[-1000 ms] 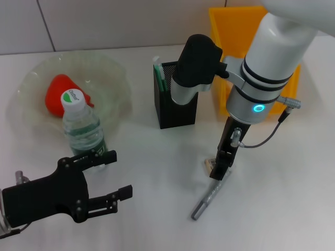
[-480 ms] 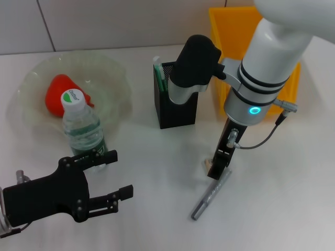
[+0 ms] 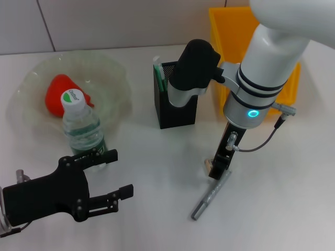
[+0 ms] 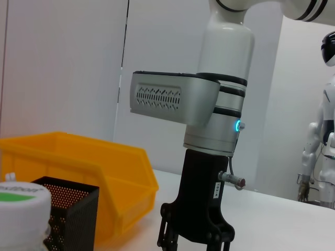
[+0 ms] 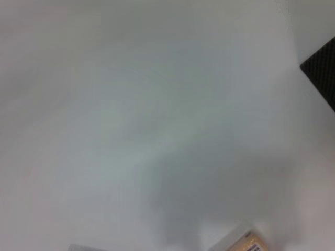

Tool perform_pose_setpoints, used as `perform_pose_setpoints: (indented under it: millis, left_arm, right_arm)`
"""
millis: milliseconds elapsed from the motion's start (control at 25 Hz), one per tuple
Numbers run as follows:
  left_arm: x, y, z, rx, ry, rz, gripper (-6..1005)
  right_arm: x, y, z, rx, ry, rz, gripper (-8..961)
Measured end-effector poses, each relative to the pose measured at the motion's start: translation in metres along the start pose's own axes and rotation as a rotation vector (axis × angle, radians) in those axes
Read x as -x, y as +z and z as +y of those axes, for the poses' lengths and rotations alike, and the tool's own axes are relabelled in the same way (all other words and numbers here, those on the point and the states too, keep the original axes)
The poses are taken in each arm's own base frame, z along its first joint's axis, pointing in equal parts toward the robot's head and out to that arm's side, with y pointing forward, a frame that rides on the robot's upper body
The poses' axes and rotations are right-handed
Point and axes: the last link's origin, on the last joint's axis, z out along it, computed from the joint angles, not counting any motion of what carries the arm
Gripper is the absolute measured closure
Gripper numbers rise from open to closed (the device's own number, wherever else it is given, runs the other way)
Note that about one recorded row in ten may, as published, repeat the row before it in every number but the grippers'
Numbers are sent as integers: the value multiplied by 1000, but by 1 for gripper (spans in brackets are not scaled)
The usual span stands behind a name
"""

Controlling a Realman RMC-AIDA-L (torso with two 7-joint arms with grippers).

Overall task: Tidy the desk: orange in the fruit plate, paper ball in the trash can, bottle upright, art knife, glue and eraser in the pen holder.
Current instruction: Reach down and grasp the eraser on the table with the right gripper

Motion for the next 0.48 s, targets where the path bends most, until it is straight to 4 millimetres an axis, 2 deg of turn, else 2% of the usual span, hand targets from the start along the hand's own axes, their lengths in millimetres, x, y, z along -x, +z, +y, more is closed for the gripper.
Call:
perform_pose_setpoints:
  millis: [120,200,480]
  left_arm:
    - [0,0,0,1,0,0,186]
    - [0,0,0,3,-1,-1,186]
    - [0,0,0,3,-1,-1,186]
  right_arm:
    - [-1,1,0,0,-2,9,216]
    - [-1,2,0,0,-1,10,413]
    - [0,2,0,-1,-2,8,459]
